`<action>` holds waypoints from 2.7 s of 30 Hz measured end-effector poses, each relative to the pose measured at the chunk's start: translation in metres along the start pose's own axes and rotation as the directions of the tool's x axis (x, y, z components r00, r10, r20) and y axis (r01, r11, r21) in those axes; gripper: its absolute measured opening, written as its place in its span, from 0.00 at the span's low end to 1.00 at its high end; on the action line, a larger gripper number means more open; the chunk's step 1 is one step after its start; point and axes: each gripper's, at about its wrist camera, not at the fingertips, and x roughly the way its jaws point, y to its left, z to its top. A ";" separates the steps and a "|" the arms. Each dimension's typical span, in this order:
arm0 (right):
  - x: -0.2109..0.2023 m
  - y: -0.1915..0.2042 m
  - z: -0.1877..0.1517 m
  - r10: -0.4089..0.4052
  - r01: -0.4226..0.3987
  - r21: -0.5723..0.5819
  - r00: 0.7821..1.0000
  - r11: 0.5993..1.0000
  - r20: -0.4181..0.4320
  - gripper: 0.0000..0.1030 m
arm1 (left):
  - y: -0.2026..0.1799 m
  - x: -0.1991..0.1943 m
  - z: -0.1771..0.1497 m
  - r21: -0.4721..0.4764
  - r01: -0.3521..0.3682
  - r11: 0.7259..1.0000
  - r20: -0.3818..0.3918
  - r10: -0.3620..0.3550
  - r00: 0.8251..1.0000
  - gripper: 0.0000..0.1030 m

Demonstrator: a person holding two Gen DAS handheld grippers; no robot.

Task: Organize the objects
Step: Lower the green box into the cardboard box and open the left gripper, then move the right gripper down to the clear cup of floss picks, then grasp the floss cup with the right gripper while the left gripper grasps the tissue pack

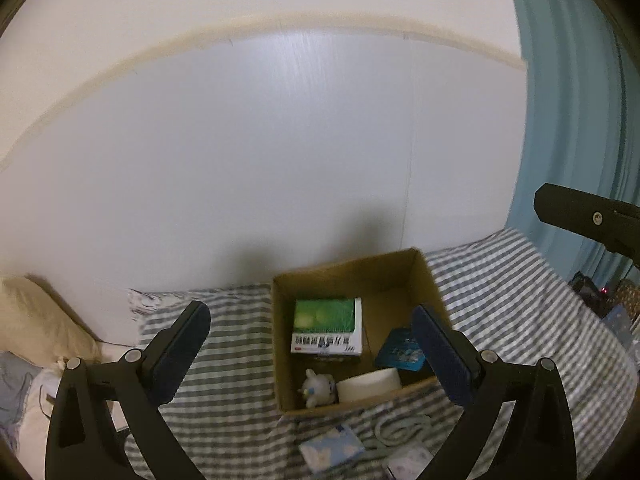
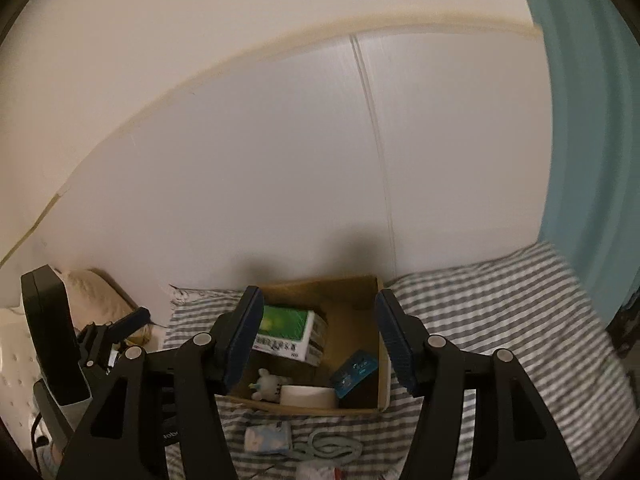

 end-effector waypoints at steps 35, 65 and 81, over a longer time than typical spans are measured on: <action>0.008 0.029 -0.212 -0.130 0.093 -0.122 0.927 0.988 -0.352 0.79 | 0.051 -0.043 -0.185 -0.110 -0.114 0.987 -0.233 0.086 0.969 1.00; 0.113 0.000 -0.264 -0.132 0.067 -0.140 0.839 0.988 -0.527 0.61 | 0.047 0.036 -0.205 -0.094 -0.230 0.969 -0.329 0.188 0.925 1.00; 0.052 -0.034 -0.211 -0.137 0.120 -0.071 0.932 0.990 -0.336 0.61 | 0.009 0.060 -0.196 -0.145 -0.165 0.976 -0.354 0.104 0.929 1.00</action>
